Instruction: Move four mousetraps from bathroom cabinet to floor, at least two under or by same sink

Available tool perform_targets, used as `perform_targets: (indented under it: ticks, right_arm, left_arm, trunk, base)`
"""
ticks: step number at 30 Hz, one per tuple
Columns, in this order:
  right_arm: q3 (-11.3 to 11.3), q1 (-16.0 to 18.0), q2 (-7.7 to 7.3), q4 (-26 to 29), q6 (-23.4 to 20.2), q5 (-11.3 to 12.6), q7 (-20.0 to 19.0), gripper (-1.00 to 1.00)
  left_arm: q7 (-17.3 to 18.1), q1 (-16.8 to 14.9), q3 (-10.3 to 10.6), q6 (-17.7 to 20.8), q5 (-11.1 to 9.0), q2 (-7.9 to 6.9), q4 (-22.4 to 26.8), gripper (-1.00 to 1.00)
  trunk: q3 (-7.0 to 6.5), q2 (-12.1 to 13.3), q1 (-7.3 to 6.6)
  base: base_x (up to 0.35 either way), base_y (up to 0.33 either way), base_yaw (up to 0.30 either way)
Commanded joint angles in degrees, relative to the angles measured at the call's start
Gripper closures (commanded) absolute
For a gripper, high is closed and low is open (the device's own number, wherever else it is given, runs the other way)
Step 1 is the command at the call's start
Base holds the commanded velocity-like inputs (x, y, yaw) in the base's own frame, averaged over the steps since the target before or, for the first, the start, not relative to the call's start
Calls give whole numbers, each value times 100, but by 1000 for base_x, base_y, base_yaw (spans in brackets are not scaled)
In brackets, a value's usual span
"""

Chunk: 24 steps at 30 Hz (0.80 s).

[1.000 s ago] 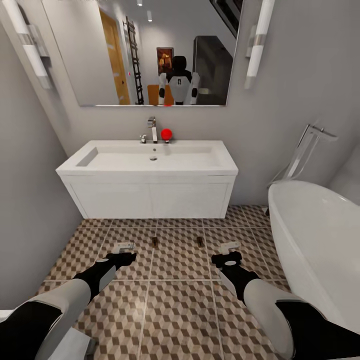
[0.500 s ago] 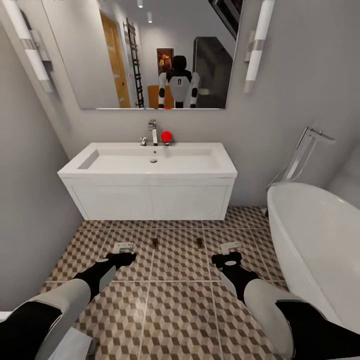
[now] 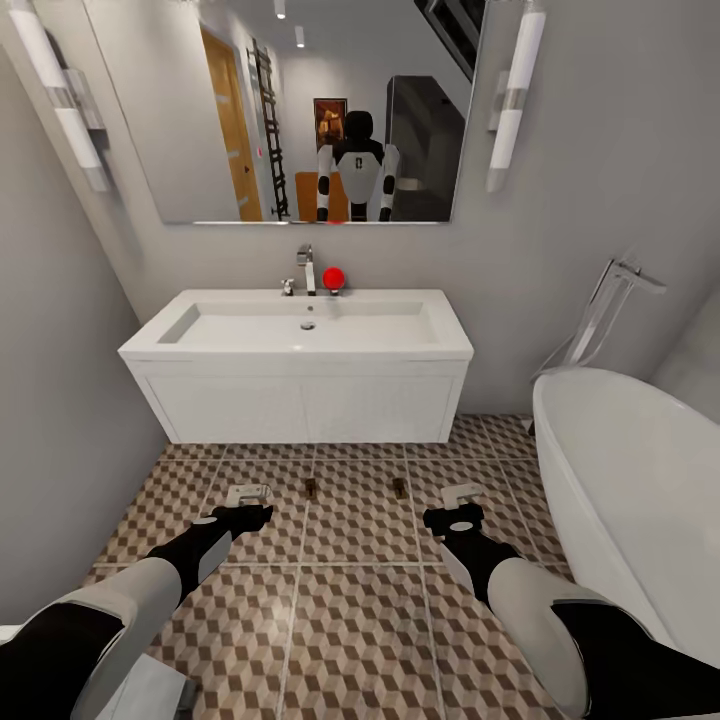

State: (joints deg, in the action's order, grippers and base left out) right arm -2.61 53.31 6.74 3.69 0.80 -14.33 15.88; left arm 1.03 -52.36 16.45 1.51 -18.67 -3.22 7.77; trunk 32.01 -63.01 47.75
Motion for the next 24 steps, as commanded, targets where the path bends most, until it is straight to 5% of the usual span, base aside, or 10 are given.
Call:
perform_targets:
  ticks: [1,18,24]
  right_arm:
    - [-29,4,1,-7,8,-43,20,-100]
    - [-32,4,-24,-9,-7,-40,20,-100]
    - [-31,4,-42,-71,-15,-19,14,-100]
  left_arm:
    - [11,-2,44,16,-57,-4,4,-100]
    - [7,-2,44,19,-59,-3,3,-100]
    - [14,-2,48,13,-63,17,-66,-100]
  trunk:
    - [-13,38,-22]
    - [-319,720,-396]
    - [-319,720,-396]
  base:
    - [0,0,0]
    - [0,0,0]
    - [0,0,0]
